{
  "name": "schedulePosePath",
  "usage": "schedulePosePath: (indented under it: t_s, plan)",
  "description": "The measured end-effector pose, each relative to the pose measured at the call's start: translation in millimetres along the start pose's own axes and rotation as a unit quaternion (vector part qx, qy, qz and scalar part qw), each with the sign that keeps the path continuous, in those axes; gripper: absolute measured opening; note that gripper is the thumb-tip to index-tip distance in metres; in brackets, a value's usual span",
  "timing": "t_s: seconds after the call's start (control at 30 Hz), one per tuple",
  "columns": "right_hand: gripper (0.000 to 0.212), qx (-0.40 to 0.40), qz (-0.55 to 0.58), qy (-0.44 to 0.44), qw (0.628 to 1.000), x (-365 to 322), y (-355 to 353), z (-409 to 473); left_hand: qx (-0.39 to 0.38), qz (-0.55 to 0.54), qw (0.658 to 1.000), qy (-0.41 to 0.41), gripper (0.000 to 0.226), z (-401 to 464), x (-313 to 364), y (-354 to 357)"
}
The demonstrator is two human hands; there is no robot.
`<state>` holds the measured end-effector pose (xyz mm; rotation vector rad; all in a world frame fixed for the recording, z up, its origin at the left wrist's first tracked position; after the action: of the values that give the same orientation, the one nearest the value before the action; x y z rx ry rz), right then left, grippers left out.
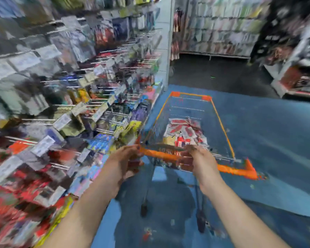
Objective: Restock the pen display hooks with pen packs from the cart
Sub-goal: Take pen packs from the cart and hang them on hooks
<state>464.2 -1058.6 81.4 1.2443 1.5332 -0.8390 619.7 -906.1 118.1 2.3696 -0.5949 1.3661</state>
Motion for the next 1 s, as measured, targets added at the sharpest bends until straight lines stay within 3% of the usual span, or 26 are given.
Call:
schedulePosePath:
  t_s: [0.4,0.57,0.77,0.9,1.0]
  plan:
    - [0.014,0.113,0.002,0.019,0.993,-17.5,-20.4,121.0,-0.07,0.009,0.997,0.014,0.017,136.2,28.9,103.1]
    - [0.012,0.169,-0.007,0.031,0.985,-26.4,-18.4,170.8,-0.111,0.037,0.993,-0.03,0.019,205.6,34.6,142.5]
    - [0.014,0.188,-0.032,0.052,0.98,-28.5,-10.4,230.6,-0.147,0.084,0.985,-0.035,0.023,258.2,42.9,181.1]
    - [0.009,0.187,-0.026,0.074,0.979,-20.8,-18.1,273.4,-0.162,0.112,0.977,-0.085,0.018,294.8,42.7,218.2]
    - [0.01,0.174,-0.042,0.085,0.98,-10.9,-24.3,311.9,-0.14,0.105,0.98,-0.092,0.018,326.5,28.6,246.2]
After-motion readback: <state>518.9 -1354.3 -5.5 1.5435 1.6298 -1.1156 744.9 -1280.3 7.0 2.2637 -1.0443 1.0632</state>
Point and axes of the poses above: each hand's wrist, its own z-axis towards the middle knuckle, its own y-axis out of the palm, x = y × z, the point moved 1 cm from there along z, towards the middle knuckle, and after that the axes turned 11 degrees about x, right-handed, at the moved point
